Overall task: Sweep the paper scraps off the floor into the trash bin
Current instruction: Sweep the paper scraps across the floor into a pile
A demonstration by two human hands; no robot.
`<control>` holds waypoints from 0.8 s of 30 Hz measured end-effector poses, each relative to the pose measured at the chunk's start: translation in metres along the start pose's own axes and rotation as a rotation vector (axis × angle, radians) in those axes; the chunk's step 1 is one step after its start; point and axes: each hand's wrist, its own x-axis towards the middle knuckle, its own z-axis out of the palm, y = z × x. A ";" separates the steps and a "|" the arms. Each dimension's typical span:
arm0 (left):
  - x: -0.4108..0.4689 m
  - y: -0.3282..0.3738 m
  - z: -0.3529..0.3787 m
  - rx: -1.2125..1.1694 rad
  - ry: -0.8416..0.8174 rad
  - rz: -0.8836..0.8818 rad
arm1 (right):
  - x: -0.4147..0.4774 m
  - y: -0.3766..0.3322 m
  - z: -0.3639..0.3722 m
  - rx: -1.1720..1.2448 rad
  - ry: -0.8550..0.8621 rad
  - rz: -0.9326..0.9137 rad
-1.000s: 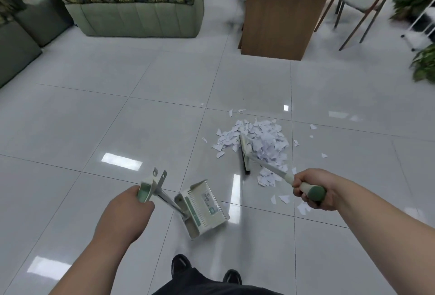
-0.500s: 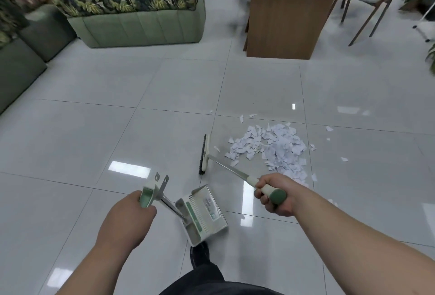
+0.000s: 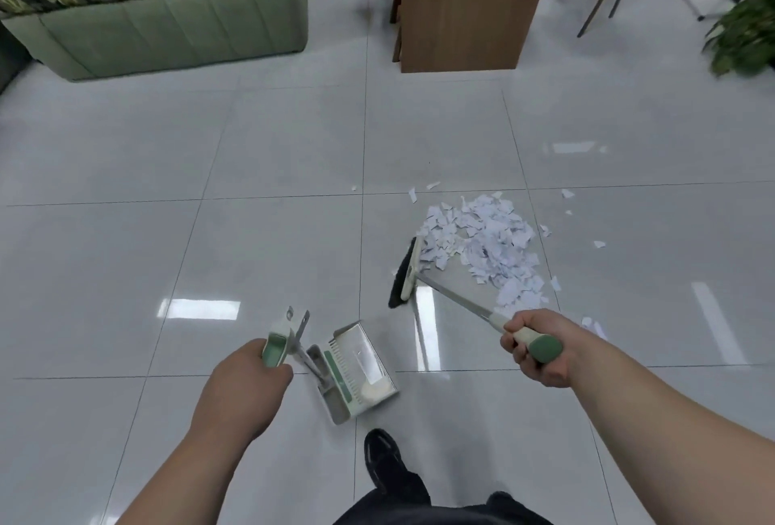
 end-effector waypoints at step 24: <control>0.085 0.035 -0.033 -0.095 0.073 -0.040 | -0.004 -0.113 0.124 0.023 -0.165 -0.194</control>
